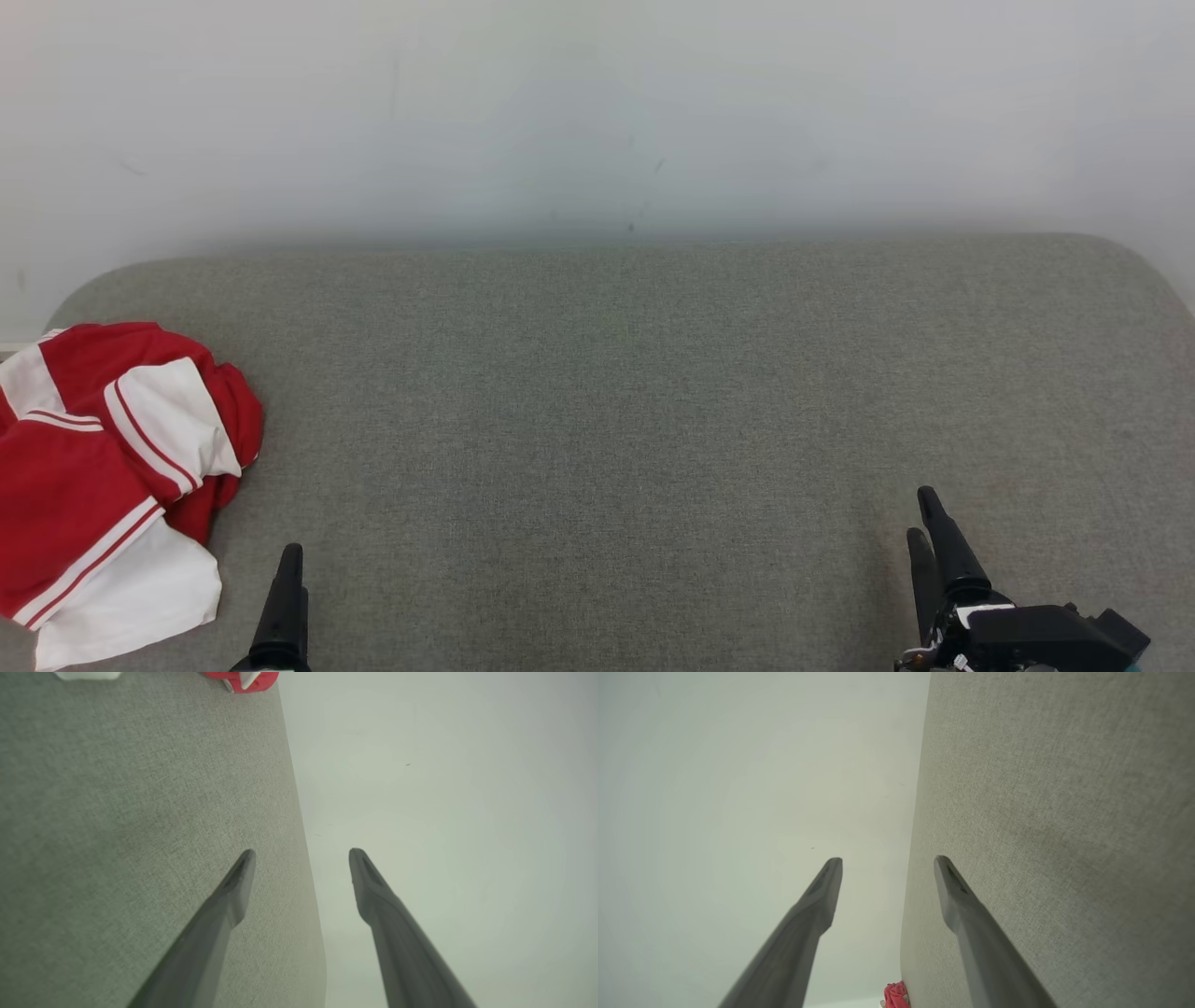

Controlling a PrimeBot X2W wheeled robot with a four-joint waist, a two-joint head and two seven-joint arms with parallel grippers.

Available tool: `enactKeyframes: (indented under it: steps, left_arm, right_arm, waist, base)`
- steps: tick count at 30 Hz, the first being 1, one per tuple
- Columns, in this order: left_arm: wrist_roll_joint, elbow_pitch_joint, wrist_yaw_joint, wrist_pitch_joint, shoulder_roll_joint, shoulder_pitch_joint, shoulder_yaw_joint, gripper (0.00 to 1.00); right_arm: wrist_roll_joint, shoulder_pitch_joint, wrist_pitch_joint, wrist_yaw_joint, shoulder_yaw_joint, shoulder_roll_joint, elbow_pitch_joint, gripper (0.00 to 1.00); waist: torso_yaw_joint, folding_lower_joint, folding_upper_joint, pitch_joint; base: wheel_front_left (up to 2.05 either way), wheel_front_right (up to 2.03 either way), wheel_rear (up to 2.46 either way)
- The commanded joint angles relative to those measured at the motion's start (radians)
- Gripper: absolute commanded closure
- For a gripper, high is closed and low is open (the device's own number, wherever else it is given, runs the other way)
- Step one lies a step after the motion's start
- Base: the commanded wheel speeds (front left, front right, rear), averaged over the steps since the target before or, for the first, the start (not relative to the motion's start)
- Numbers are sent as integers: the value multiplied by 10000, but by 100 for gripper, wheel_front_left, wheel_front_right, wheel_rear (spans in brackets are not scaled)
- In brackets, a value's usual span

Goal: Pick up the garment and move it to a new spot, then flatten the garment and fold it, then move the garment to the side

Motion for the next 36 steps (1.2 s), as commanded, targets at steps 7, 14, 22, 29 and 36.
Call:
enactKeyframes:
  steps: [7,14,22,29,36]
  left_arm:
    - [1037,-206,23,-337,58,-30,-154,0]
    - [2248,-333,196,-606,64,44,-310,0]
    - [3716,-557,457,-891,70,139,-612,0]
    - [4796,-669,643,-1129,73,243,-828,0]
    - [6104,-649,908,-1338,76,281,-1055,0]
  right_arm:
    - [-1081,60,-342,28,93,-17,-251,0]
    - [-2071,143,-614,34,145,-17,-268,0]
    - [-3396,216,-901,41,171,-18,-158,0]
    - [-4819,273,-1132,48,224,-19,-24,0]
    - [-6475,340,-1346,53,263,-19,4,0]
  waist:
    - [17,0,0,-38]
    - [42,0,0,-68]
    - [74,0,0,-117]
    - [89,0,0,-173]
    - [97,0,0,-224]
  base:
    - [0,0,0]
    - [0,0,0]
    - [0,0,0]
    - [0,0,0]
    - [0,0,0]
